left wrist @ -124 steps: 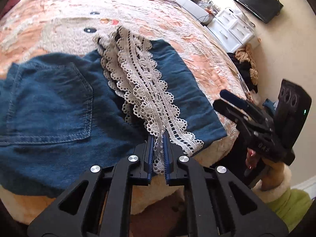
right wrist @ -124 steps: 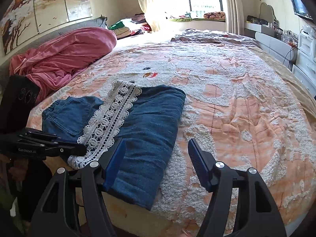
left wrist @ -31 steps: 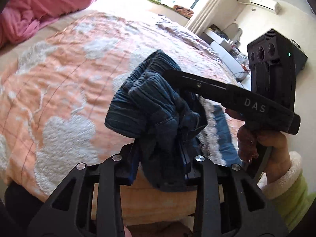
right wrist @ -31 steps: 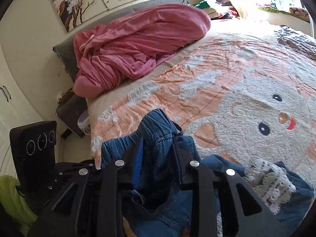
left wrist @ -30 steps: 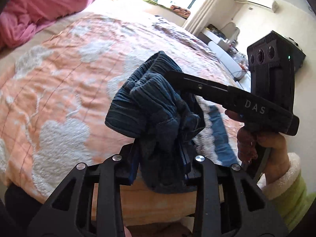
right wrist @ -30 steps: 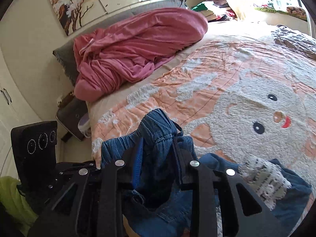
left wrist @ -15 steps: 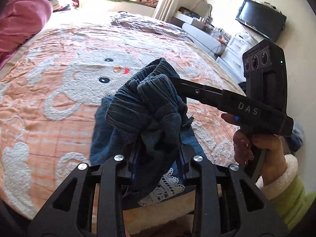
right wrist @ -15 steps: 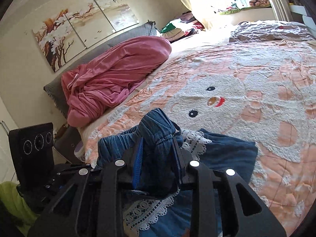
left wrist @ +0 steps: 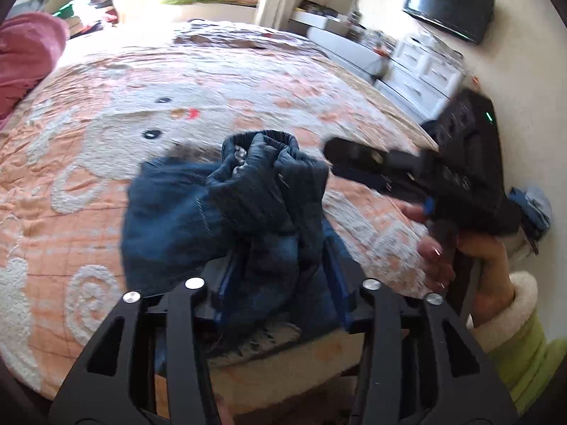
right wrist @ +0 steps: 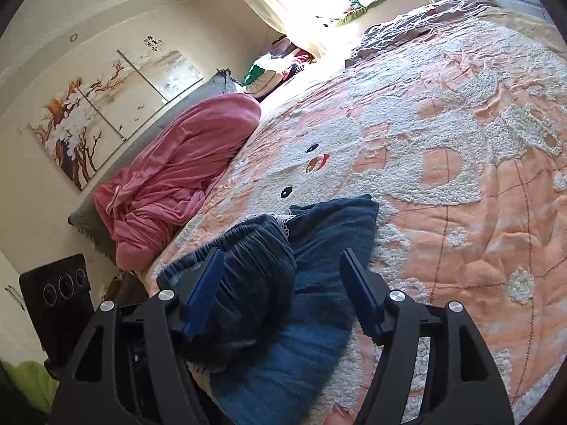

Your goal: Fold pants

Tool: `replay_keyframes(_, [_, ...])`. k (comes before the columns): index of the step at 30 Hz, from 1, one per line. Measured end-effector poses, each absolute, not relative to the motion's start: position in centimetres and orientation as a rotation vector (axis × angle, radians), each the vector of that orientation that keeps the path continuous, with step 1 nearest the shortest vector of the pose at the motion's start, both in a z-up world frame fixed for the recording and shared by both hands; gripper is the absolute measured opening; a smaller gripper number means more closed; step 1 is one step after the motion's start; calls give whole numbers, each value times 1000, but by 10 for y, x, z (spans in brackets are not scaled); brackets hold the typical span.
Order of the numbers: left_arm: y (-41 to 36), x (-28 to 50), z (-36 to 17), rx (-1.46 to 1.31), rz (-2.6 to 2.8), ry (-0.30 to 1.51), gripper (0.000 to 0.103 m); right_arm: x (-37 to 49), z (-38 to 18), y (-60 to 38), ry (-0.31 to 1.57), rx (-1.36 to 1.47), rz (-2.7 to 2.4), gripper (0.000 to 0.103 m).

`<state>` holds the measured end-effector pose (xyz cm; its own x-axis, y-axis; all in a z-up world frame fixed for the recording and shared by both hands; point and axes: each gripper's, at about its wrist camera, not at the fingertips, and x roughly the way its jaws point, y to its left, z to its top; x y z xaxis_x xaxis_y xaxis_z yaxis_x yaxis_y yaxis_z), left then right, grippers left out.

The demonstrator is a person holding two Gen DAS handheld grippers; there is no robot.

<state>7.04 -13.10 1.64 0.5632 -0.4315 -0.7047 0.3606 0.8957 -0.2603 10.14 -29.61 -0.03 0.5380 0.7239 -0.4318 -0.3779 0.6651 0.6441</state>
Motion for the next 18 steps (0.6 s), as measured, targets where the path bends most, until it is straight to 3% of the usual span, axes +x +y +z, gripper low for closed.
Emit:
replay_keyframes(2, [-146, 62, 6, -56, -540, 877, 55, 101, -3, -297, 746, 518, 689, 70])
replay_keyframes(7, [-151, 45, -9, -8, -588, 895, 57, 102, -10, -300, 781, 522, 681, 76])
replay_keyframes(15, [-100, 29, 26, -13, -496, 798, 66, 104, 12, -276, 805, 473, 708, 93])
replay_keyframes(18, [-92, 31, 27, -33, -472, 794, 66, 110, 9, -256, 885, 369, 639, 93])
